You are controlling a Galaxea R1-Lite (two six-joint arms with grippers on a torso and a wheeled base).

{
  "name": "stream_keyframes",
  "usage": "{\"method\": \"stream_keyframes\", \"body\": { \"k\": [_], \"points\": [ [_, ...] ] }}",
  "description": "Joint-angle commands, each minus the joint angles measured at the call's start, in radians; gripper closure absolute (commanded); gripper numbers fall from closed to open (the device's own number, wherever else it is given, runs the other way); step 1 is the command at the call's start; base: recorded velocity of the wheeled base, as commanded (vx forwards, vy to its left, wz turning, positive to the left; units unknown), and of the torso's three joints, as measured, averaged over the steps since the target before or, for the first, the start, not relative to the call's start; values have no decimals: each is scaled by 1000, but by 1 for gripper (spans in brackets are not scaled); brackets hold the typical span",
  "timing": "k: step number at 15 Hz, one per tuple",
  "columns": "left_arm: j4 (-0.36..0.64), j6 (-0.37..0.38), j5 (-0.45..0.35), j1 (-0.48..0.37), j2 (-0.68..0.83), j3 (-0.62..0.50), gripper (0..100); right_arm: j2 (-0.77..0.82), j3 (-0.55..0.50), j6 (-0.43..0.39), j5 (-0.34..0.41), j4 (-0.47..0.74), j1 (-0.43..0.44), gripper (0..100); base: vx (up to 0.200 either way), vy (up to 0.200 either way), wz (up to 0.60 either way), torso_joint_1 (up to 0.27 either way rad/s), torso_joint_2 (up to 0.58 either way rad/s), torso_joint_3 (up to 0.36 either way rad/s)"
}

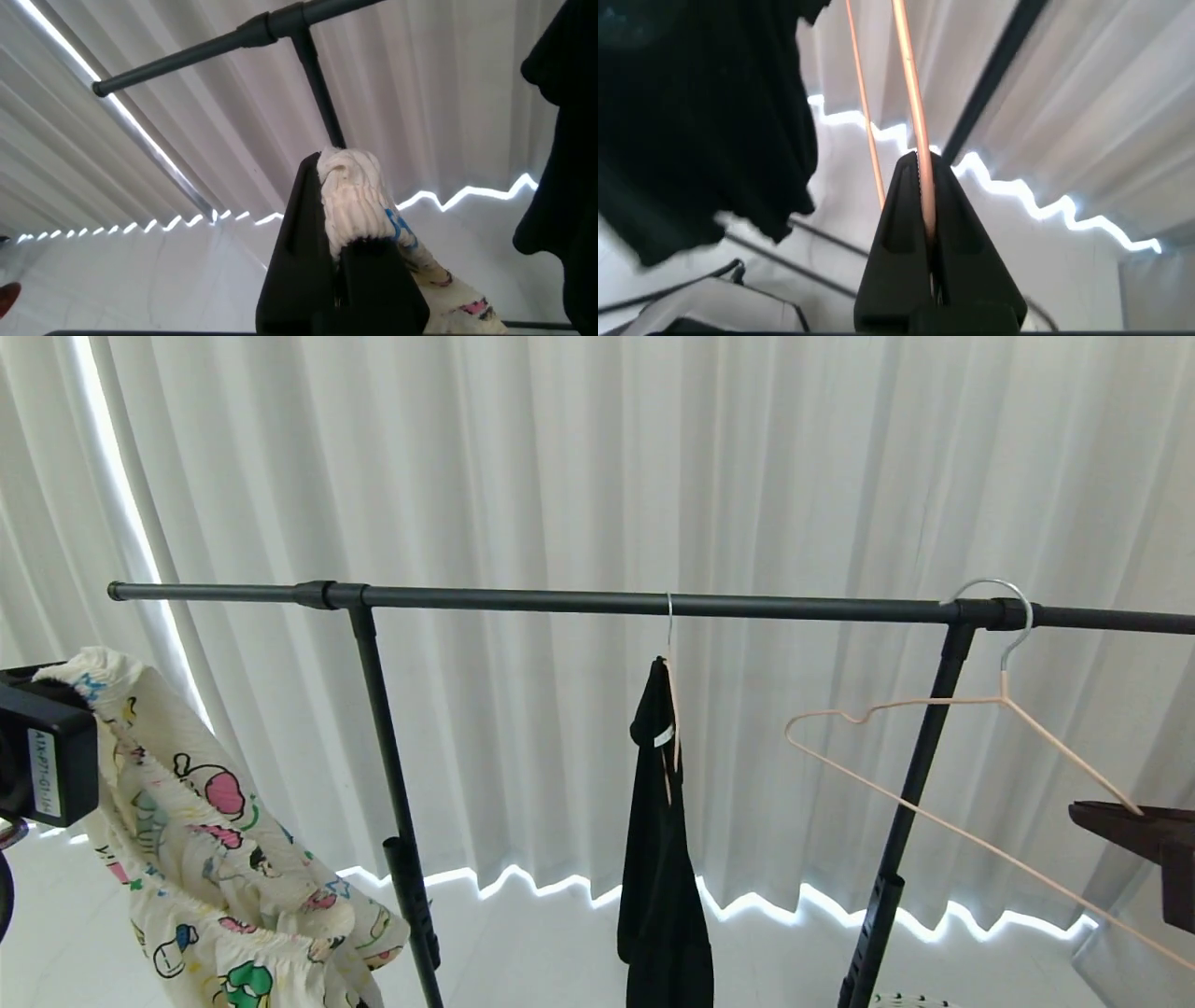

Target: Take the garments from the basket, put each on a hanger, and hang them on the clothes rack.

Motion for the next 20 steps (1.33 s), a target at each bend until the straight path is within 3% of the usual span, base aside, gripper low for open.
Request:
{"method": "stream_keyframes", "body": {
  "k": [1, 8, 12, 16, 18, 20],
  "points": [
    [1, 0, -2, 0, 3, 2, 100, -73, 1, -1, 0, 29, 1, 100, -200, 0, 0, -2, 2, 12],
    [0, 0, -52, -4, 11, 17, 100, -159, -4, -2, 3, 103, 1, 100, -200, 0, 0, 0, 3, 2],
    [0, 0, -115, -5, 26, 23, 100, -166, -10, 9, 22, 47, 74, 100, 0, 0, 0, 0, 0, 0],
    [0, -64, -111, -11, 141, -18, 100, -139, -40, 98, 22, 29, 308, 100, 0, 0, 0, 0, 0, 0],
    [1, -129, -105, -11, 233, -56, 100, -128, -39, 131, 22, 32, 430, 100, 0, 0, 0, 0, 0, 0],
    [23, -250, -98, -28, 364, -144, 100, -71, -47, 194, 16, 24, 602, 100, 0, 0, 0, 0, 0, 0]
  ]
}}
